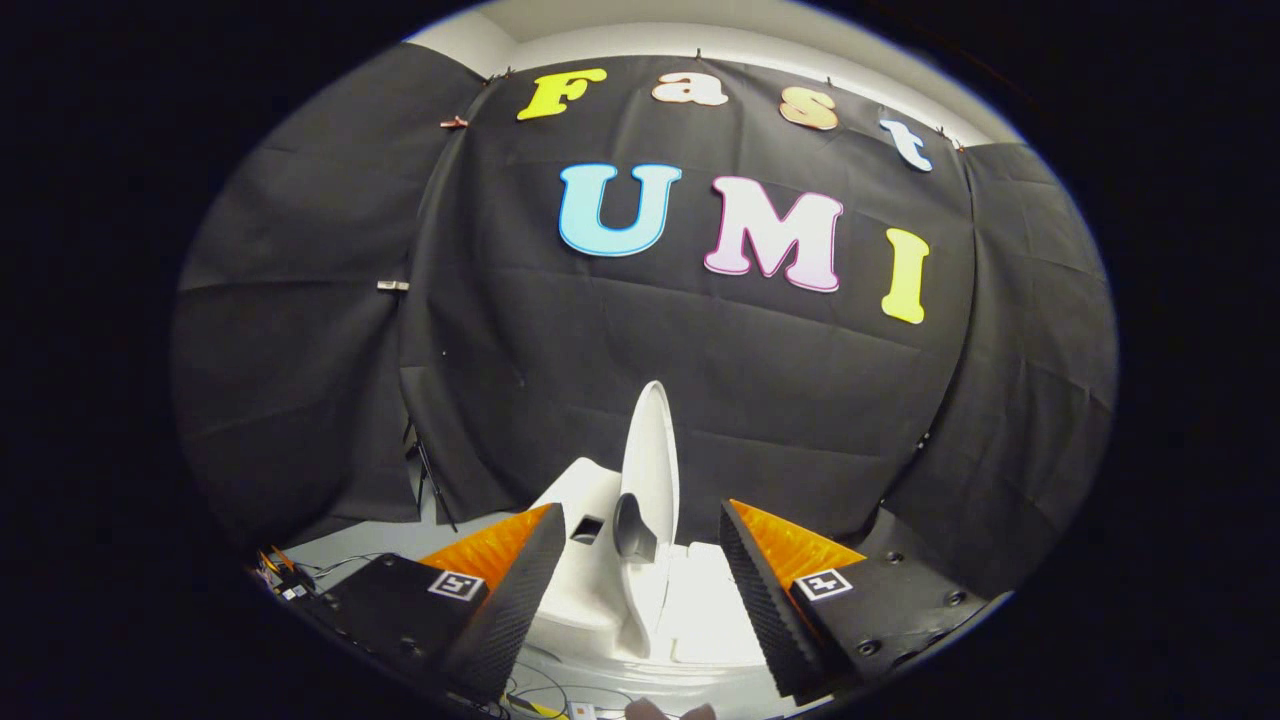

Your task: Open the toilet lid.

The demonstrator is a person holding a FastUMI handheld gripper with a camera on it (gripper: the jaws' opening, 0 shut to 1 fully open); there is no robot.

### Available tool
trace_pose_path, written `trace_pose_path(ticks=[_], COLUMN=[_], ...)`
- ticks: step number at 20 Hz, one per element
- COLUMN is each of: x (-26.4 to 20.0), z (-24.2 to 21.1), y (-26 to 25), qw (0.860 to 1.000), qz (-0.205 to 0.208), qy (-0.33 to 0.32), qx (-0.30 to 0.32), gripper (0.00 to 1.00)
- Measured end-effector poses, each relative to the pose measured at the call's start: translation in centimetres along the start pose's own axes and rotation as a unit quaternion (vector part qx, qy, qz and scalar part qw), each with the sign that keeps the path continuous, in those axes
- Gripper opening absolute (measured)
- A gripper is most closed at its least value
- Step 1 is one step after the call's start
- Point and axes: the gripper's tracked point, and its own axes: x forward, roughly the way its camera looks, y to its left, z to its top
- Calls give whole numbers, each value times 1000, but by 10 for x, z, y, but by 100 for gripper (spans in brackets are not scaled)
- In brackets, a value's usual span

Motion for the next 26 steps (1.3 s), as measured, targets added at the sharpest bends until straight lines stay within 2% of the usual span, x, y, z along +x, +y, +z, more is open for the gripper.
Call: trace_pose_path(ticks=[2, 13, 19, 26], x=[-5, -44, -78, -108], z=[10, 75, 102, 124], y=[-7, -73, -108, -164], qw=[1000, 996, 993, 989], qz=[-4, -37, -34, -63], qy=[-11, -67, -90, -119], qx=[-5, 44, 69, 62], gripper=[99, 98, 98, 98])
